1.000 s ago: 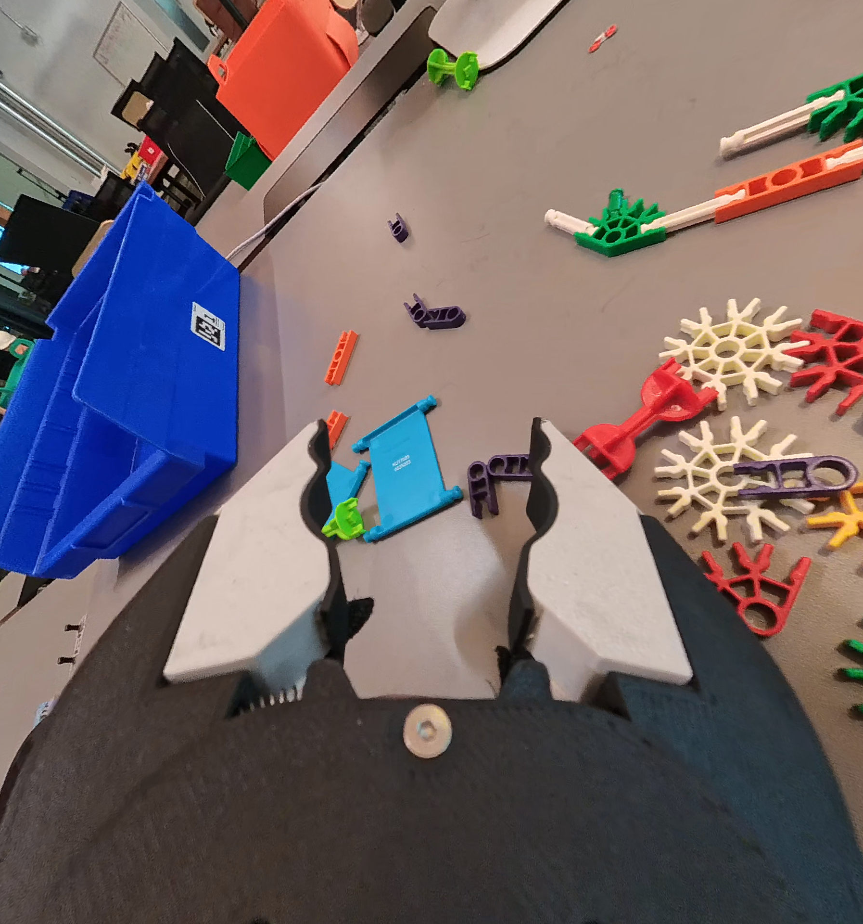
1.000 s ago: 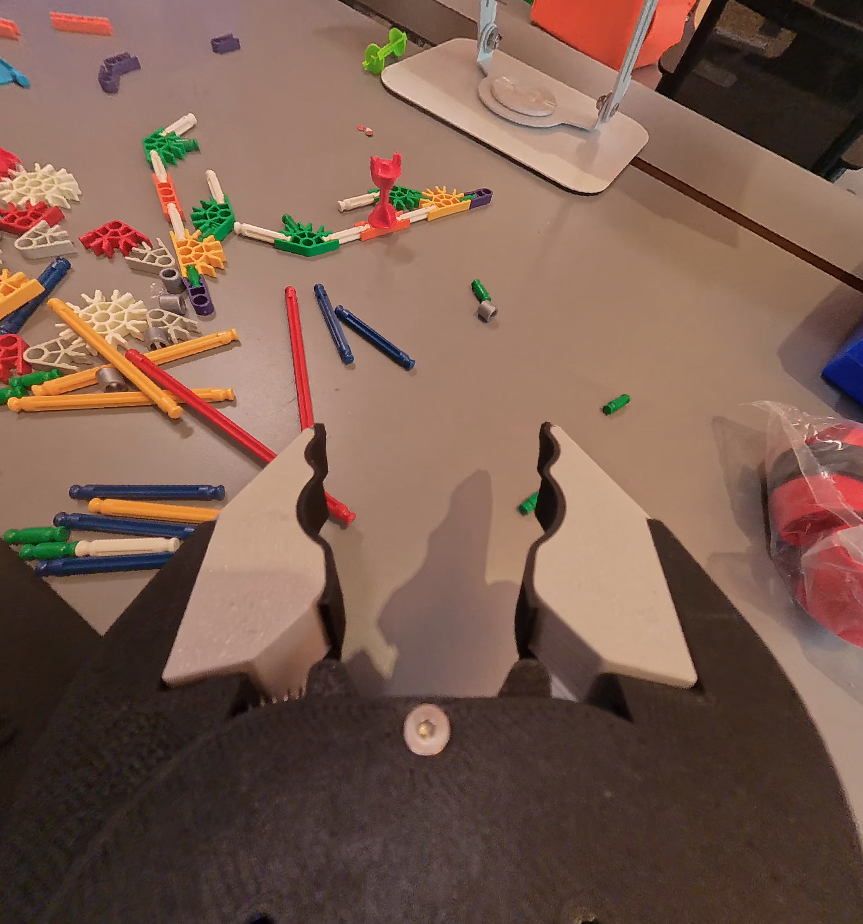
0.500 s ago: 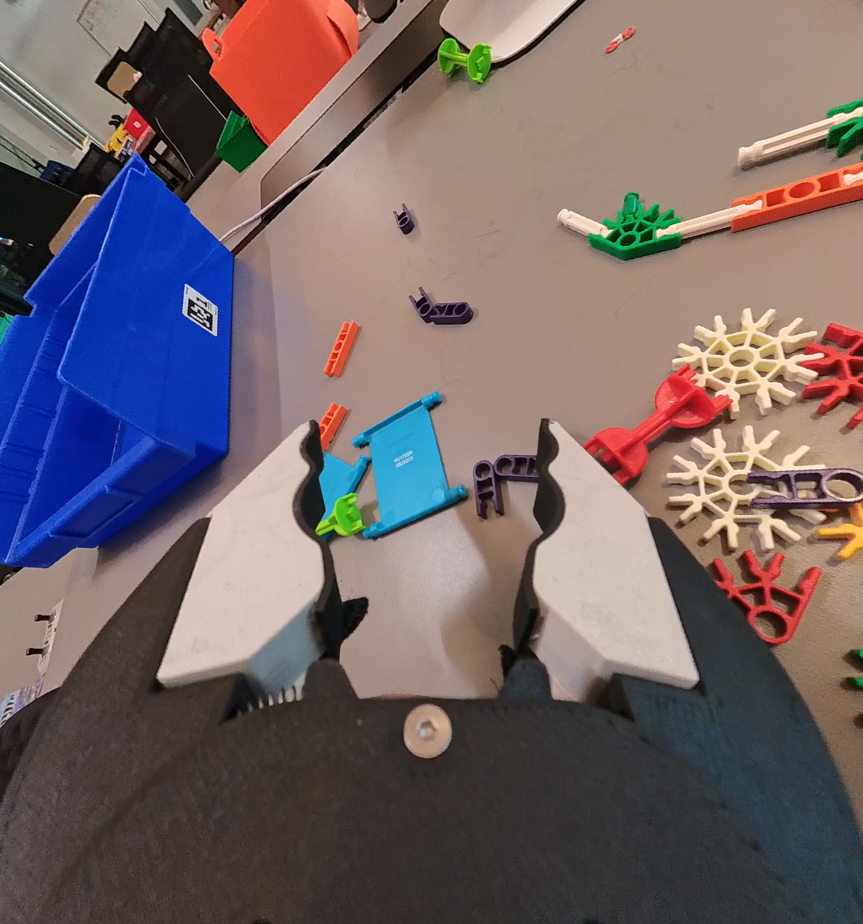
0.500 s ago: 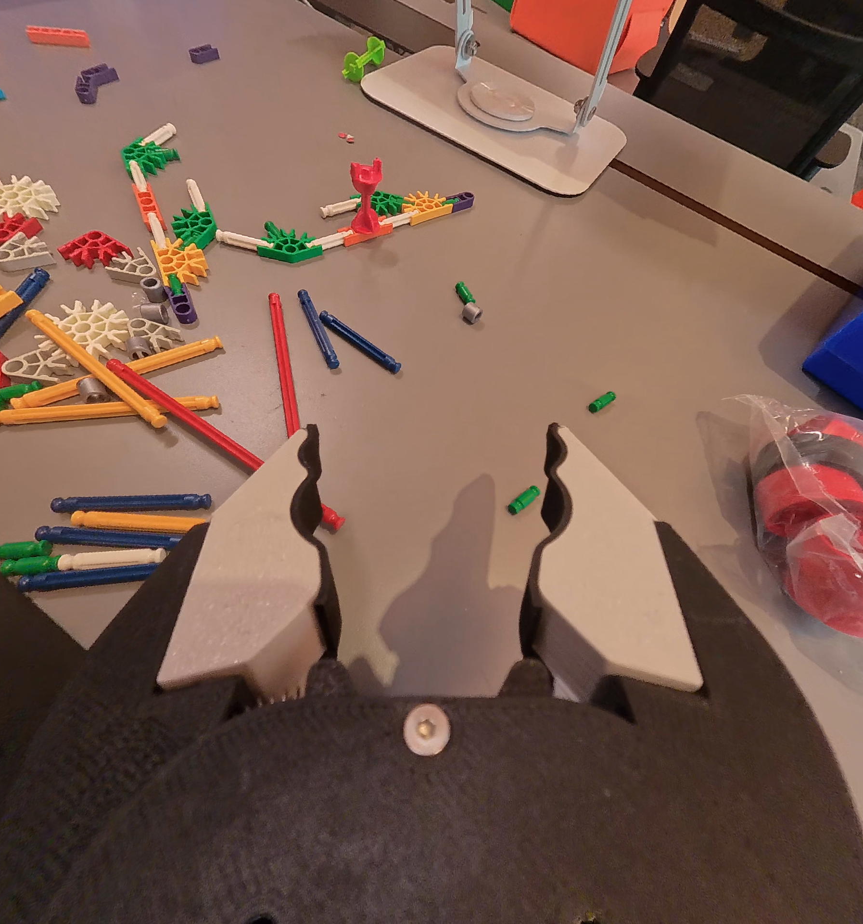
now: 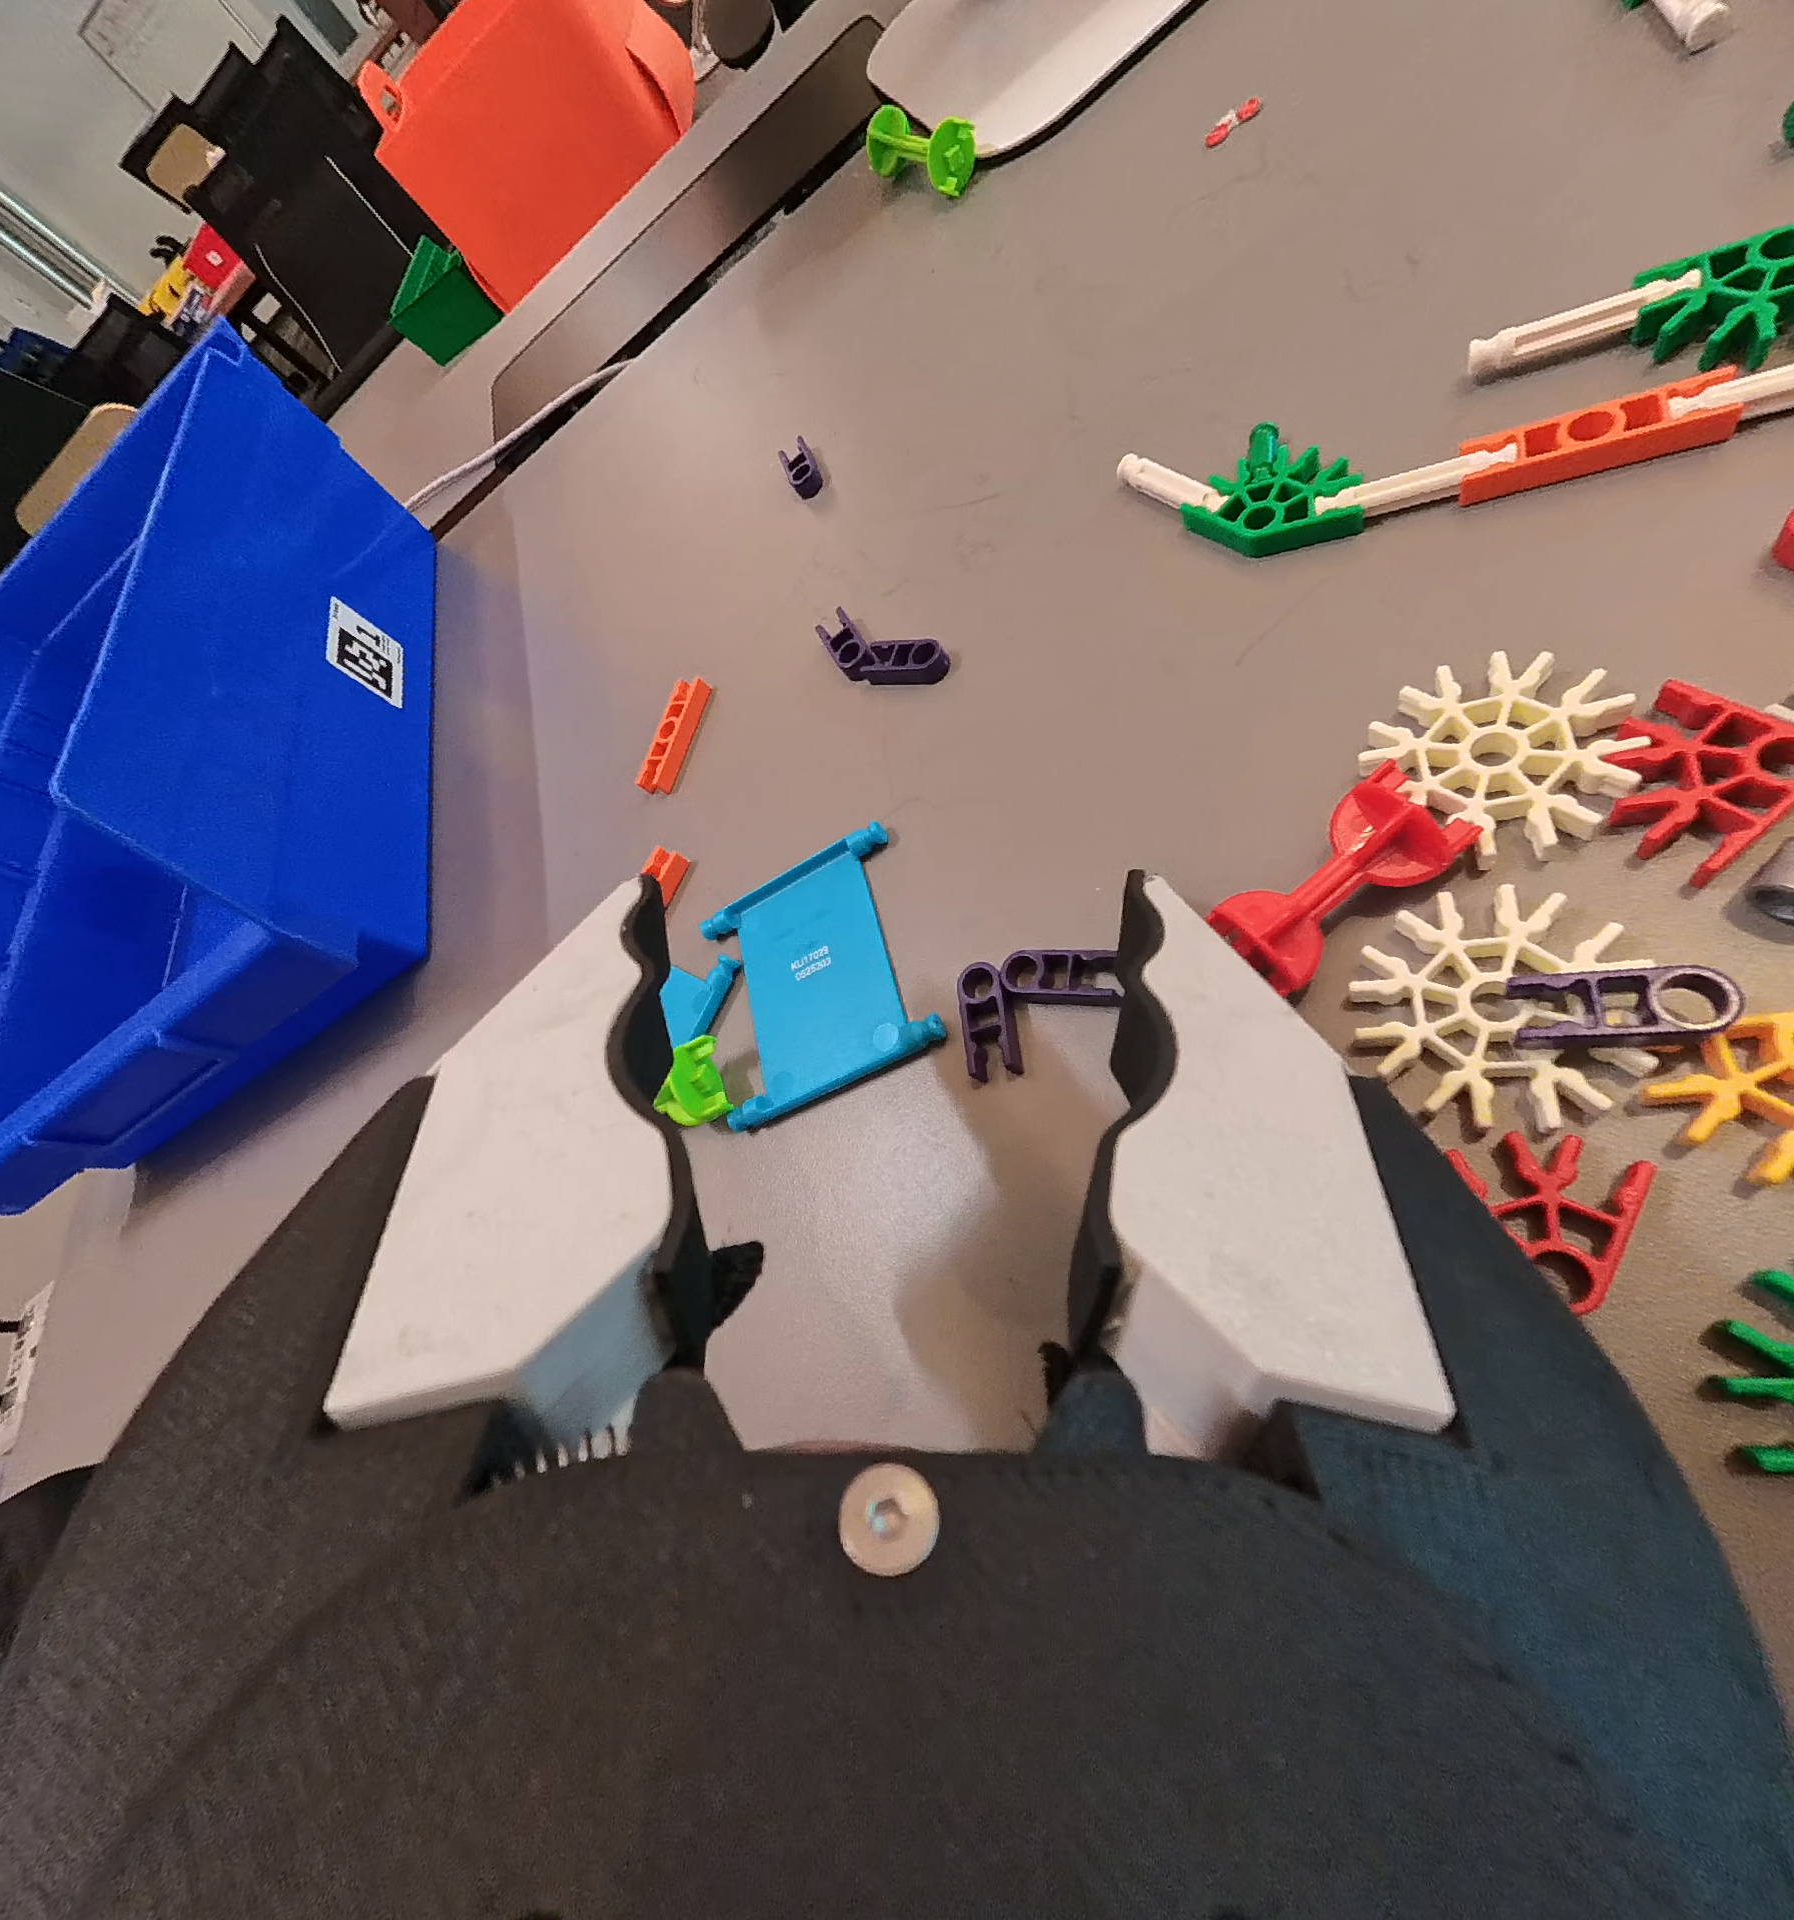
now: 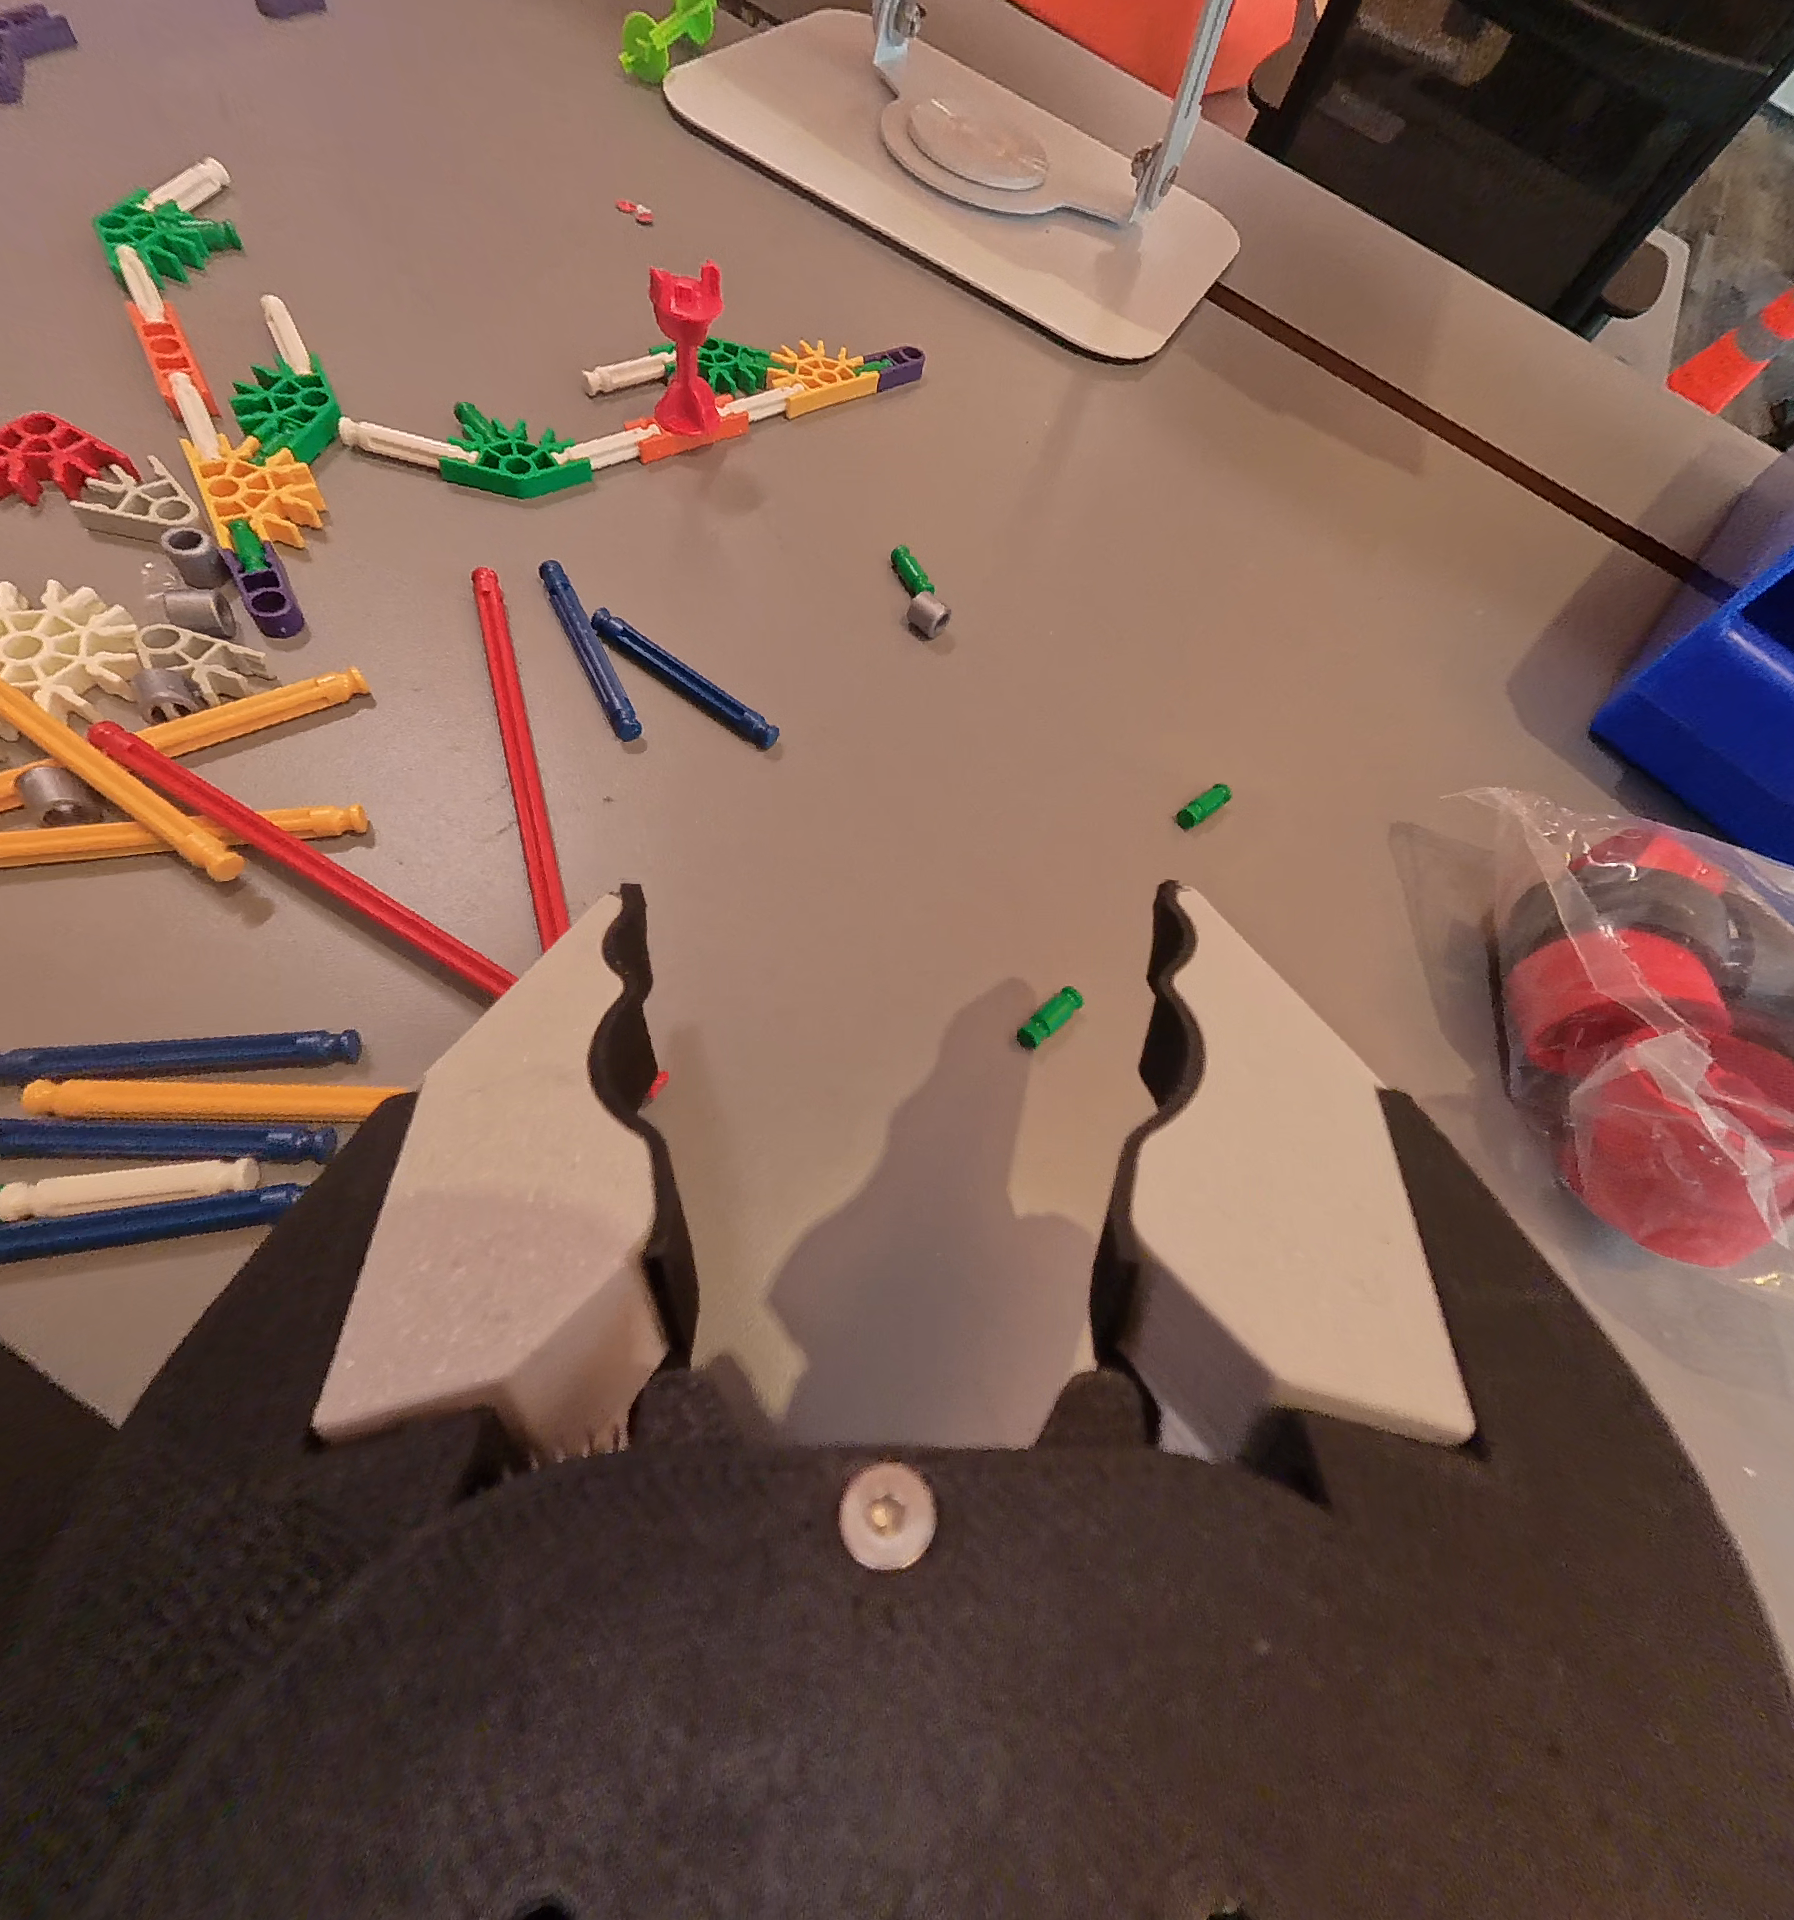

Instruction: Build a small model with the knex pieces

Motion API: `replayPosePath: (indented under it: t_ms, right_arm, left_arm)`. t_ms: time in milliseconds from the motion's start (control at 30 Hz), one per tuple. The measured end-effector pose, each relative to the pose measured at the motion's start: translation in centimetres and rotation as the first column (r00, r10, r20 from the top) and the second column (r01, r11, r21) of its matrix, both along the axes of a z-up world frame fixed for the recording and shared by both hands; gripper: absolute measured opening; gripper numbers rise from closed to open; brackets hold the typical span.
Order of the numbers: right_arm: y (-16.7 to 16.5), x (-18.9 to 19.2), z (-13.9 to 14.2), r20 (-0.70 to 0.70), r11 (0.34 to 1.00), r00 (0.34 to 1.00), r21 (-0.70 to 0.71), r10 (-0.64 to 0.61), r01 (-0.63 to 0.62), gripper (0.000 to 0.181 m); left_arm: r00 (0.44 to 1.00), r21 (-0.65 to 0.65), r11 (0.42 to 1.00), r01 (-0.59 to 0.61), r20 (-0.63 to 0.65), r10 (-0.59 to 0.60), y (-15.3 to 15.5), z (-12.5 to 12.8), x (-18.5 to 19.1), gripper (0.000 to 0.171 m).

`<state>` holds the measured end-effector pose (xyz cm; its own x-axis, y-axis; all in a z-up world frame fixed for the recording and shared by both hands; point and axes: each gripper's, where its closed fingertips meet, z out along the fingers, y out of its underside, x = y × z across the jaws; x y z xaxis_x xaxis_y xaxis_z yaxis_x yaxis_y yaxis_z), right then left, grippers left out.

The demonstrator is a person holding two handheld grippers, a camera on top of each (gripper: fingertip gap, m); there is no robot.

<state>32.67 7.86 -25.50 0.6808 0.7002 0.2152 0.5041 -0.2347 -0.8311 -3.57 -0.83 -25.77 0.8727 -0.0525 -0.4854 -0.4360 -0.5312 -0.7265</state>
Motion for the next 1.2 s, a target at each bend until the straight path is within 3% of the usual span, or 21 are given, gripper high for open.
replayPosePath:
  t_ms: [533,1200]
  right_arm:
    - [0.1,-0.2,-1.2,0.074,1.000,0.997,-0.006,0.002,-0.001,0.099]
    - [-0.3,-0.5,-0.9,0.063,1.000,0.998,0.007,0.029,-0.029,0.101]
  left_arm:
    - [0.999,0.019,1.000,0.001,0.040,-0.002,0.0,0.3,-0.1,0.085]
    - [1.000,0.054,0.998,-0.017,0.022,0.016,-0.2,0.9,-0.3,0.087]
